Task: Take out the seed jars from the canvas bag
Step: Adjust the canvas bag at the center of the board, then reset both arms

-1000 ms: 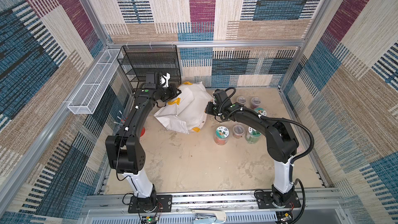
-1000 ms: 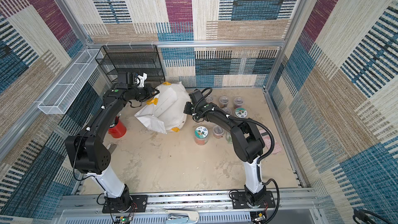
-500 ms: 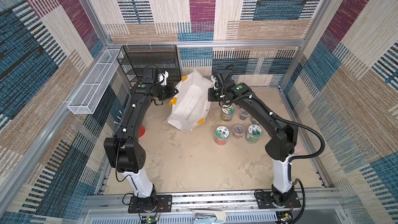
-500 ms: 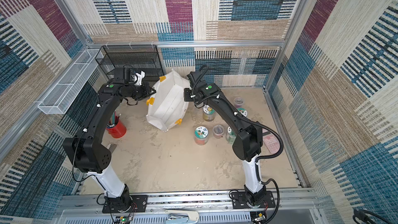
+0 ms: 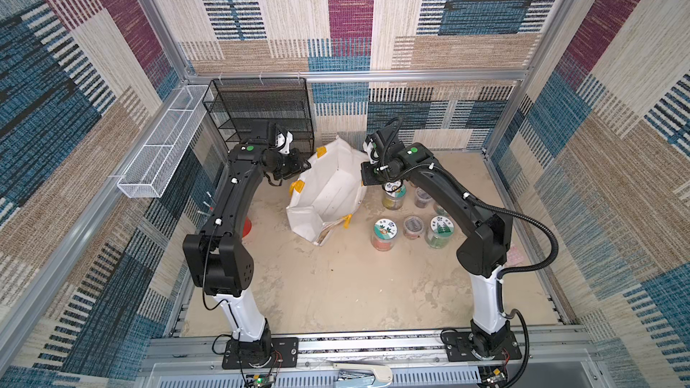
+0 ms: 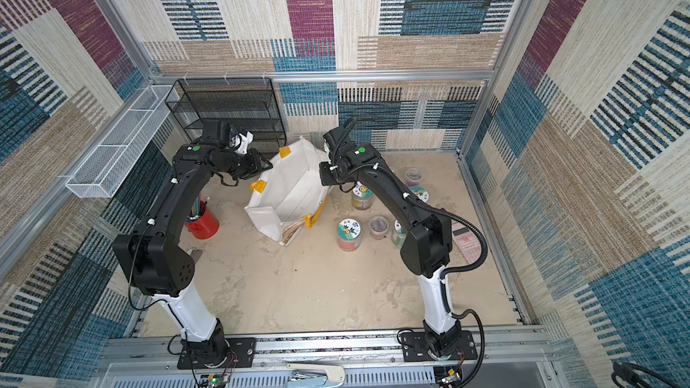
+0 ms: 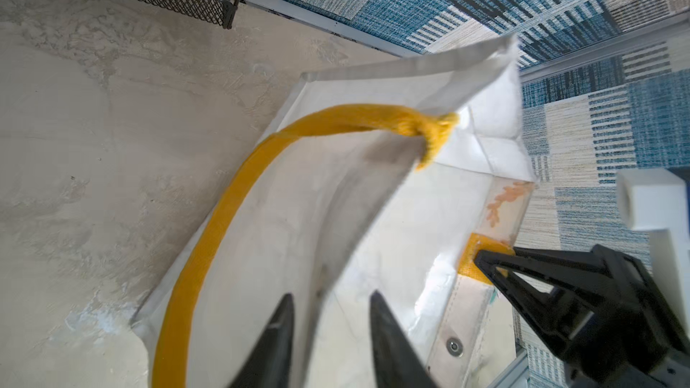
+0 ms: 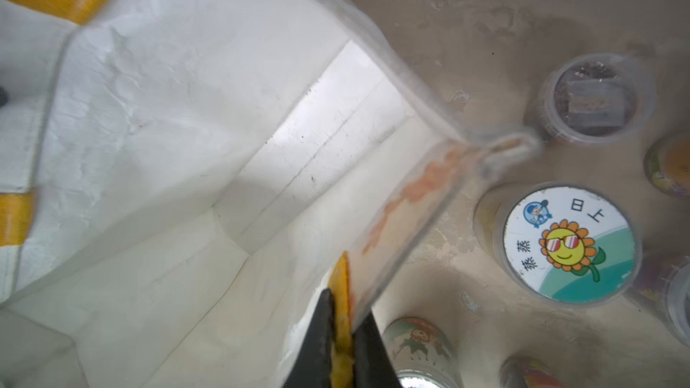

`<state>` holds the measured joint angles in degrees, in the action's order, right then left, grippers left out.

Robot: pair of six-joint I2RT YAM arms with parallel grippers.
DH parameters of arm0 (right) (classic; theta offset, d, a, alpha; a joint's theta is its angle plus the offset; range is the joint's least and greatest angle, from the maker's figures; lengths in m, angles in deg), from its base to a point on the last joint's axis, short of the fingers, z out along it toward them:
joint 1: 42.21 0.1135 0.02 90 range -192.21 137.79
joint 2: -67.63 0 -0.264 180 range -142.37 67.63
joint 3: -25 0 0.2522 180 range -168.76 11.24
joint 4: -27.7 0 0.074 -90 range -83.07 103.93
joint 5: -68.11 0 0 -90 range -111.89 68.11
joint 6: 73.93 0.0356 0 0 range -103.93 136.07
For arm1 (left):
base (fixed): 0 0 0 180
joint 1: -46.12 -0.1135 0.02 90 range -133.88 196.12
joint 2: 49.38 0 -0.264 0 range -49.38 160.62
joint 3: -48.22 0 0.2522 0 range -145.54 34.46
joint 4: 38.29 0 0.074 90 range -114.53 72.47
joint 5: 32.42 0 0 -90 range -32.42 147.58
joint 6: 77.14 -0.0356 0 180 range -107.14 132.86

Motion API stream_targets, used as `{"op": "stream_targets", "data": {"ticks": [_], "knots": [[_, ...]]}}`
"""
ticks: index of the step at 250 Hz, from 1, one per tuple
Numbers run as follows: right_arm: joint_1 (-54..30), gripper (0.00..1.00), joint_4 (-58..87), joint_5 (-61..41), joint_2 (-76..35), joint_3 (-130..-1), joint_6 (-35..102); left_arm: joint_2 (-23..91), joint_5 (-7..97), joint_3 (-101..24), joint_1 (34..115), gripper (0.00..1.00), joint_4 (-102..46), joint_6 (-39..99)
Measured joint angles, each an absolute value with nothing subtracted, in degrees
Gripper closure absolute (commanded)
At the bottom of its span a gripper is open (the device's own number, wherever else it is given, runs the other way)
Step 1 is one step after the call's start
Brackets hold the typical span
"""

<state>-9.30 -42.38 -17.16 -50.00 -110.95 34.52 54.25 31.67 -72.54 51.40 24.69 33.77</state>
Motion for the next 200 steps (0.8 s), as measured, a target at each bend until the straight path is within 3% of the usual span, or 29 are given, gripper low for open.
{"op": "stream_targets", "data": {"ticks": [4, 26, 64, 140, 200], "knots": [[-9.37, 0.51, -42.01, -17.20, -49.93, -110.95, 34.52, 54.25, 31.67, -72.61, 51.40, 0.02, 24.69, 33.75], [-9.58, 0.25, -39.78, -18.03, -48.99, -110.86, 34.63, 54.12, 31.72, -72.89, 51.40, 0.01, 24.66, 33.75], [-9.72, 0.00, -36.28, -20.05, -47.44, -110.86, 35.14, 51.74, 31.87, -71.69, 51.40, 0.00, 23.96, 33.70], [-11.75, 0.01, -27.17, -29.01, -36.97, -100.79, 35.29, 37.73, 33.92, -60.67, 51.40, 0.00, 11.20, 33.72], [-14.09, 0.01, 4.94, -43.61, -4.51, -54.84, 25.91, 9.75, 46.51, -30.82, 51.62, 0.00, -13.85, 33.46]]}}
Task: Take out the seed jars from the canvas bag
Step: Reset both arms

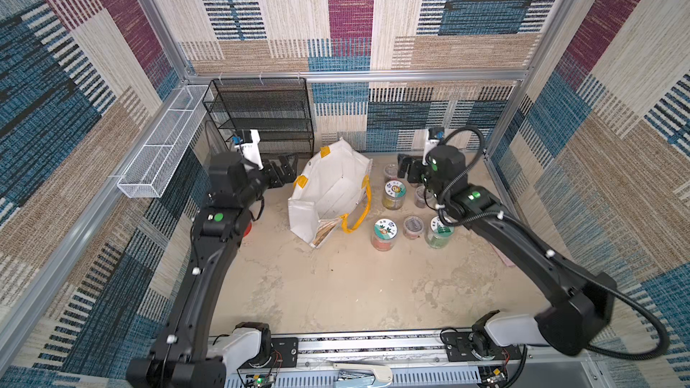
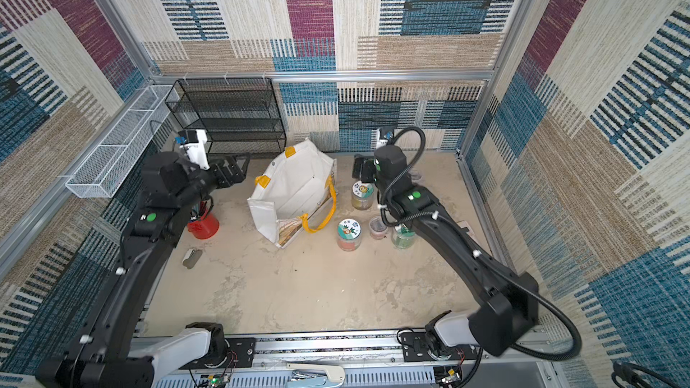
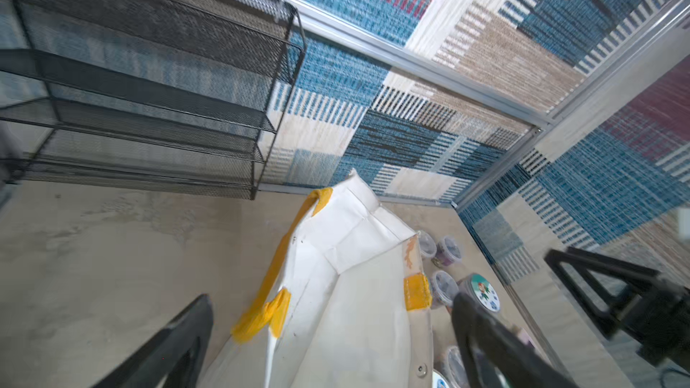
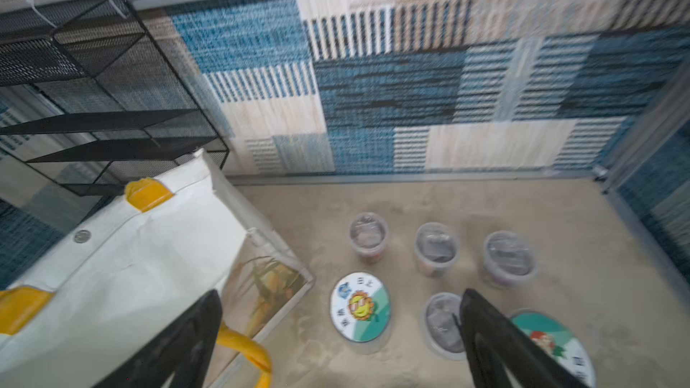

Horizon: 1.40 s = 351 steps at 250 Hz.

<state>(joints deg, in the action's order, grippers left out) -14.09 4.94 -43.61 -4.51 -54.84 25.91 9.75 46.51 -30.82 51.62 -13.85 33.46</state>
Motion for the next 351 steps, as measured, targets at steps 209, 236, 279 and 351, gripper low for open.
{"op": "stream_targets", "data": {"ticks": [209, 236, 279, 351], "knots": [[-32.38, 0.01, 81.61, -44.77, -11.64, 3.21, 8.56, 17.79, 82.64, 28.48, 57.01, 0.00, -71.73, 14.60], [-34.41, 0.01, 87.49, -42.27, -14.11, 3.64, 9.80, 26.73, 82.45, 26.71, 56.51, 0.01, -81.47, 12.17], [-36.36, 0.01, 92.57, -39.41, -17.52, 4.43, 11.38, 39.13, 80.50, 24.77, 54.48, 0.00, -93.47, 9.62], [-38.17, 0.01, 93.81, -35.78, -17.93, 3.27, 13.02, 39.32, 76.70, 19.37, 52.77, 0.00, -91.70, 9.29]]}}
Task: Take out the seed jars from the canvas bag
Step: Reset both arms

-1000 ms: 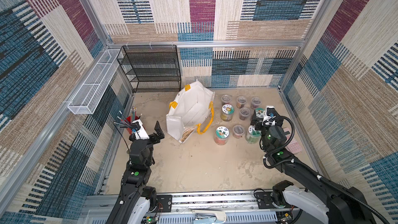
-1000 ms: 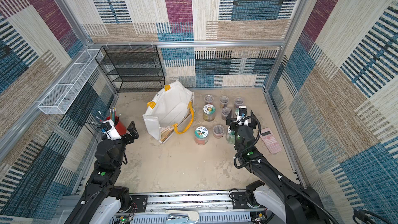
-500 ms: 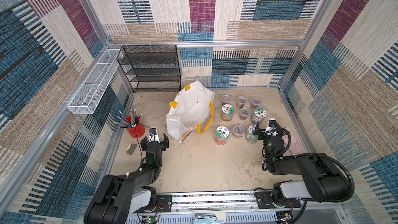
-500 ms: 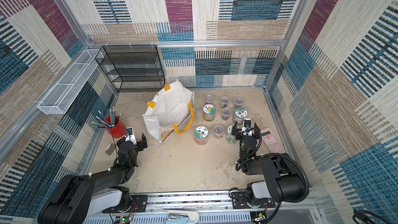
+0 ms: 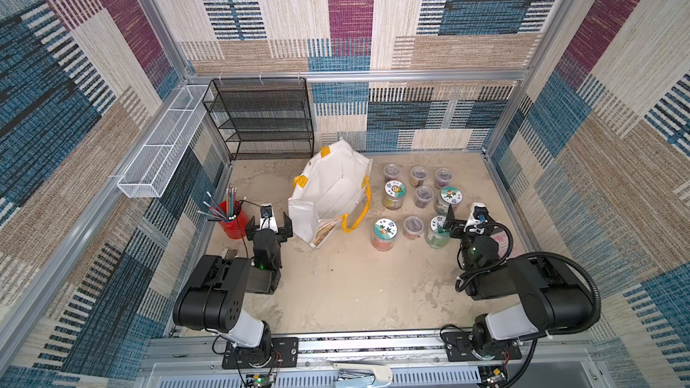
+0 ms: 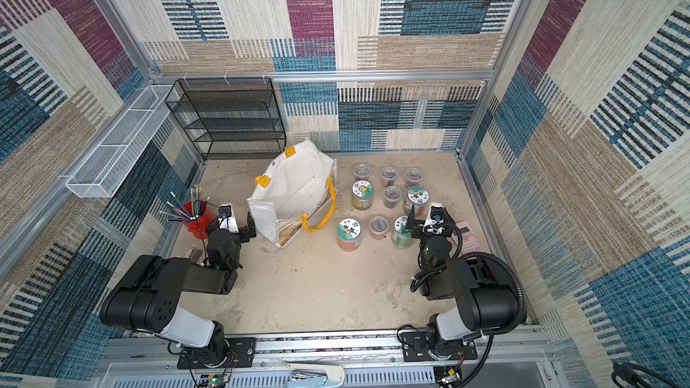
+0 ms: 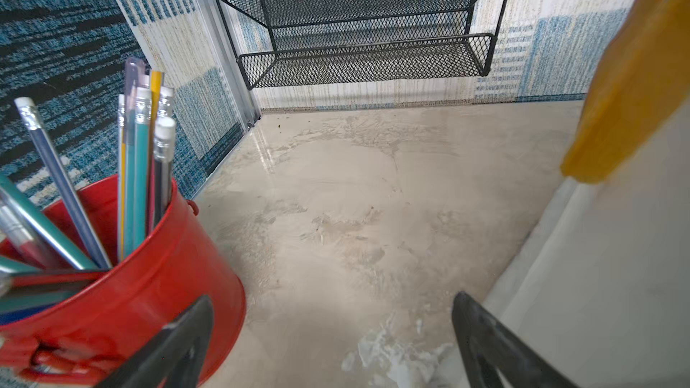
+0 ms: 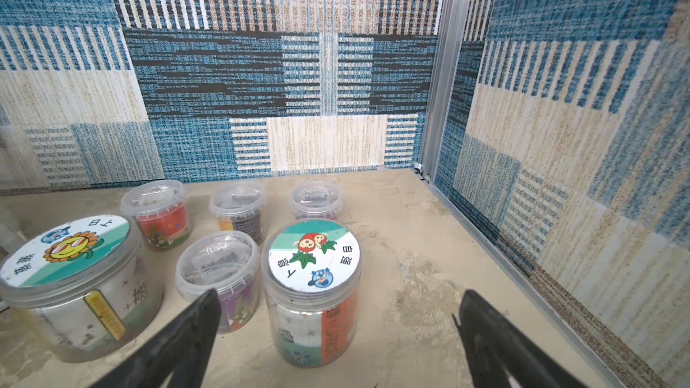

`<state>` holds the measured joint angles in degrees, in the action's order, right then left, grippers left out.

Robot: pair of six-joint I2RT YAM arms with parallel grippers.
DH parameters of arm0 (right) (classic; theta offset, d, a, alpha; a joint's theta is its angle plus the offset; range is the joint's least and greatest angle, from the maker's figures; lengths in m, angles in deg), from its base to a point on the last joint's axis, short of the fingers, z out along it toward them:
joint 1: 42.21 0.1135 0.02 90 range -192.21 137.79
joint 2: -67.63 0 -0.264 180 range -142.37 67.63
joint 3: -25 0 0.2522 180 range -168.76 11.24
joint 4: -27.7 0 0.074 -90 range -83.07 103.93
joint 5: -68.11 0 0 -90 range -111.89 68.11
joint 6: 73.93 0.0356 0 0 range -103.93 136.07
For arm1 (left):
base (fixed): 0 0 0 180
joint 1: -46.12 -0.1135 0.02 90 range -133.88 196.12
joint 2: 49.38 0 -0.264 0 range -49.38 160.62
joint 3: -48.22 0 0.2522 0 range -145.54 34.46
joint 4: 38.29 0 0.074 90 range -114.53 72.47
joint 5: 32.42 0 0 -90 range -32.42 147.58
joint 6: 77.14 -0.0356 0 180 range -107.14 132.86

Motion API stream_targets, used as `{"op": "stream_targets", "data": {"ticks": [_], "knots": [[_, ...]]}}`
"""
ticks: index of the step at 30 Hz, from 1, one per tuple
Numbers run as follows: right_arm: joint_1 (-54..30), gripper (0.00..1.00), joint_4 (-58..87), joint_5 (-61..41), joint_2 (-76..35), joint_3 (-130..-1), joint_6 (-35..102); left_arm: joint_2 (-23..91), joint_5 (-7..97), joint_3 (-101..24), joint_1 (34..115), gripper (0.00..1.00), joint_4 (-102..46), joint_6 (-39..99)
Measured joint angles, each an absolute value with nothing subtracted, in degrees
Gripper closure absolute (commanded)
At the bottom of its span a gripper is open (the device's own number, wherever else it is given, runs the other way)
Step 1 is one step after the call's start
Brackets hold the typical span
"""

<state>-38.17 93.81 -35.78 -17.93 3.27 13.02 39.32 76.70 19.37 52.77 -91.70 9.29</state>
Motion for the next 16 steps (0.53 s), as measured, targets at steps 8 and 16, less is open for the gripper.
{"op": "stream_targets", "data": {"ticks": [8, 16], "knots": [[-38.44, 0.01, 93.83, -34.41, -18.30, 3.38, 13.45, 39.48, 76.76, 18.91, 52.77, 0.00, -89.82, 9.29], [-38.44, 0.01, 93.88, -34.27, -18.33, 3.38, 13.61, 39.54, 76.85, 18.43, 52.77, 0.00, -89.28, 9.29]]}}
